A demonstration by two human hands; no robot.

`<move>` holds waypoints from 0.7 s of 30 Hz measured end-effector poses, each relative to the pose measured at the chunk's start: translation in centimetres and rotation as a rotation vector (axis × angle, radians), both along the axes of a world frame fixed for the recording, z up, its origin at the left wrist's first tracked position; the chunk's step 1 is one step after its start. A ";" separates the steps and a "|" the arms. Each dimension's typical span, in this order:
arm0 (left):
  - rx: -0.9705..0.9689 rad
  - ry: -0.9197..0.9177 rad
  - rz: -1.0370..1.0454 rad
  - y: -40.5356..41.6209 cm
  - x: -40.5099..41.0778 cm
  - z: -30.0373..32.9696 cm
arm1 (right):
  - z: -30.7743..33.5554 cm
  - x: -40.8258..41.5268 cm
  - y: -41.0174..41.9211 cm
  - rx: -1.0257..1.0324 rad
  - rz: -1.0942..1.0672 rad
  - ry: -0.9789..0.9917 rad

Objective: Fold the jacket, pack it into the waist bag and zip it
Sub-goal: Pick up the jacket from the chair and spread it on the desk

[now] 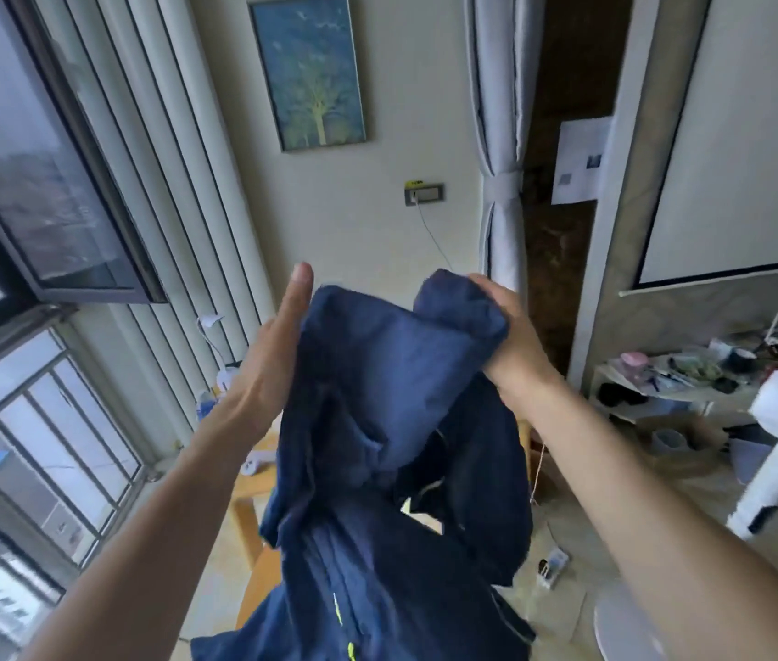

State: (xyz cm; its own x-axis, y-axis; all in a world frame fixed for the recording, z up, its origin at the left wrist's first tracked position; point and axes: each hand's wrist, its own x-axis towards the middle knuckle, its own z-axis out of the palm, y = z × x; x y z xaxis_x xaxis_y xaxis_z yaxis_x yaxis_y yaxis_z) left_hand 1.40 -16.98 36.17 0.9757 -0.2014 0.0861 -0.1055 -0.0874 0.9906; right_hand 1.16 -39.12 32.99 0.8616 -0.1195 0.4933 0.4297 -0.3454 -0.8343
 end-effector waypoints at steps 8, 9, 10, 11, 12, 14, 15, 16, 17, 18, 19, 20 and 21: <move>0.551 -0.339 -0.025 -9.7 0.0 4.1 | 7.4 0.6 -4.8 -0.180 -0.088 -0.148; 0.541 -0.373 0.001 -10.4 0.2 4.2 | 7.8 0.2 -6.0 -0.187 -0.082 -0.172; 0.504 -0.411 0.031 -11.3 0.1 4.2 | 8.3 -0.2 -7.0 -0.215 -0.060 -0.187; 0.428 -0.429 0.040 -12.2 -0.1 4.3 | 8.5 -0.8 -7.9 -0.259 -0.016 -0.184; 0.330 -0.437 0.051 -13.2 -0.3 4.5 | 8.6 -1.3 -8.9 -0.324 0.020 -0.145; 0.152 -0.433 0.080 -14.6 -0.8 5.5 | 8.1 -2.1 -11.0 -0.533 0.053 0.030; 0.101 -0.428 0.106 -15.0 -0.9 6.0 | 7.5 -2.2 -12.3 -0.662 0.043 0.131; 0.078 -0.439 0.117 -15.3 -0.6 6.6 | 6.8 -1.9 -13.6 -0.753 0.026 0.228; 0.092 -0.456 0.109 -15.5 -0.4 7.1 | 6.1 -1.5 -15.0 -0.793 0.012 0.301; 0.151 -0.481 0.090 -15.7 -0.2 7.6 | 5.4 -1.1 -16.4 -0.778 0.000 0.340; 0.285 -0.521 0.066 -15.6 -0.1 8.1 | 4.9 -0.7 -17.8 -0.758 -0.023 0.354; 0.481 -0.578 0.056 -15.4 0.3 8.3 | 4.8 -0.6 -19.1 -0.753 -0.054 0.354; 0.718 -0.651 0.075 -15.2 0.9 8.4 | 4.9 -0.5 -20.4 -0.758 -0.089 0.357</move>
State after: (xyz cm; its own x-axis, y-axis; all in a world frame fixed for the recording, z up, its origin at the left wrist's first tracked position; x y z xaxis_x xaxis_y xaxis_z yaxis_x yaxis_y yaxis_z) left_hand 2.29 -32.13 44.58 0.7930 -0.3558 0.4945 -0.5834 -0.6773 0.4482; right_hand 0.66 -59.49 37.88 0.9841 0.0597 0.1674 0.1293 -0.8868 -0.4437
